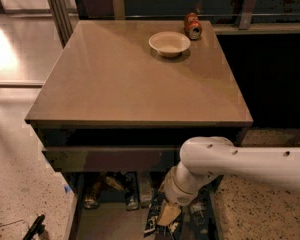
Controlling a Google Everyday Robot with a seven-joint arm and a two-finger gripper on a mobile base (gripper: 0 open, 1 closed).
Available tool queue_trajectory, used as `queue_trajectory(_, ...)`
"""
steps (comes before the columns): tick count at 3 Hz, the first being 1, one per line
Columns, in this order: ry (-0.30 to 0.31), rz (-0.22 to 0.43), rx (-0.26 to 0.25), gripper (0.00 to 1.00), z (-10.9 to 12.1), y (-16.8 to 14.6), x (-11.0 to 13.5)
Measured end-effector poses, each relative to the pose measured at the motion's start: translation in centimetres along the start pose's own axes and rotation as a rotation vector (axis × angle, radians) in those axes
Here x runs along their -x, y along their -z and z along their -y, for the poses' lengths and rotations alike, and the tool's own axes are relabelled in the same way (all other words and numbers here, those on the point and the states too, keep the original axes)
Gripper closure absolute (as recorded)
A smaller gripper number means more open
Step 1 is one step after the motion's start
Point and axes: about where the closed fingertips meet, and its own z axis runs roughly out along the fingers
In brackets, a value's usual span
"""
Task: Place blue chip bag into middle drawer
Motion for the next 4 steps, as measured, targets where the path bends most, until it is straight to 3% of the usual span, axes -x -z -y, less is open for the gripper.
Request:
queue_trajectory(1,-0.006,0.01,0.01,1.0,0.1,-0.7,-0.3)
queue_trajectory(4,-0.092,0.06,0.104,1.0,1.1,-8.4,-4.7)
